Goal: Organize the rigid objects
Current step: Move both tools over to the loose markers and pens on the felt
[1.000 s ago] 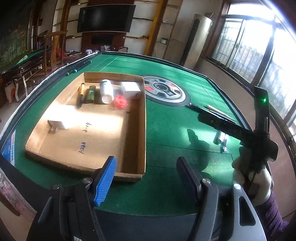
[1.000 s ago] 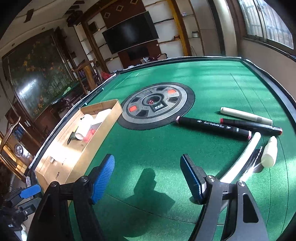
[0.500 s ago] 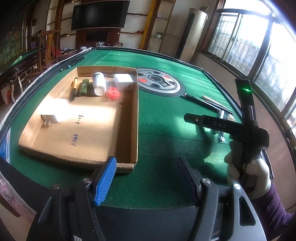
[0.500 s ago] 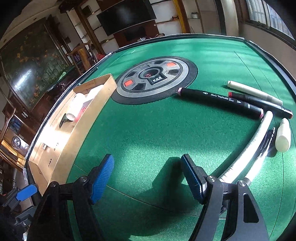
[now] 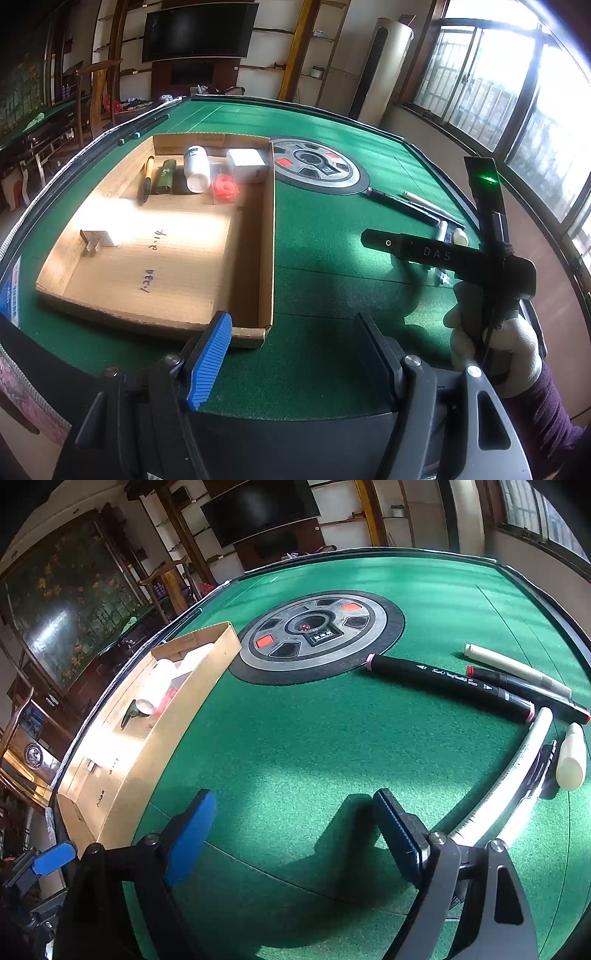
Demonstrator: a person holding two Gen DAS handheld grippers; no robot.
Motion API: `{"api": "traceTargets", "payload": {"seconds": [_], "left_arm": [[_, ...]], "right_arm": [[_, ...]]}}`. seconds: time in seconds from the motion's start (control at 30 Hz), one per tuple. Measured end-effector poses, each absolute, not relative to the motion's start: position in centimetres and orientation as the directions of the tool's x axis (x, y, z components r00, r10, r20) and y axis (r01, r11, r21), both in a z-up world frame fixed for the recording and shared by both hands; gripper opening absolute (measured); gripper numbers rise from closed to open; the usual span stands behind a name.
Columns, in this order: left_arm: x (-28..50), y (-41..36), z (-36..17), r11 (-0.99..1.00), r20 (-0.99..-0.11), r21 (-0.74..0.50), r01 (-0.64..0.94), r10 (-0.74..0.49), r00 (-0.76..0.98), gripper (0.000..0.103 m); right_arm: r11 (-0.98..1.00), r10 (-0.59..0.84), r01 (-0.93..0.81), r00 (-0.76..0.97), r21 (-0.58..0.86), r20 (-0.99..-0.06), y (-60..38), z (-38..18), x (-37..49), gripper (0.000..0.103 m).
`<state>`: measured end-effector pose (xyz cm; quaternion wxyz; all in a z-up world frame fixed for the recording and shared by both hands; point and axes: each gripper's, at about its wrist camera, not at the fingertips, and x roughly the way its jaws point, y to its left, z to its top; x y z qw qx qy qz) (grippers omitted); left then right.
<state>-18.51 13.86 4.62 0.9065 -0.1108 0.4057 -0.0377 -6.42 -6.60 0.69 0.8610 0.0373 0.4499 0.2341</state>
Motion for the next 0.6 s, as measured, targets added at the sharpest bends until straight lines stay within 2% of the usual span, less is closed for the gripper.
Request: {"api": "traceTargets", "payload": {"seconds": [0.13,0.3,0.6], "left_arm": [[-18.7,13.7,4.7,0.971,-0.719,-0.239,-0.014,-0.168,0.675,0.071],[-19.4,12.3,6.0,0.978,-0.668,-0.199,0.058,-0.178,0.722,0.072],[-19.5,10.8,5.6,0.977,-0.682,-0.182,0.111,-0.207,0.702,0.073]], "right_arm": [[0.888,0.437,-0.369,0.486,0.275,-0.757,-6.6,0.7,-6.4,0.086],[0.885,0.440,-0.377,0.483,0.274,-0.757,-6.5,0.7,-6.3,0.089],[0.884,0.443,-0.377,0.482,0.278,-0.756,-6.4,0.7,-6.3,0.090]]}}
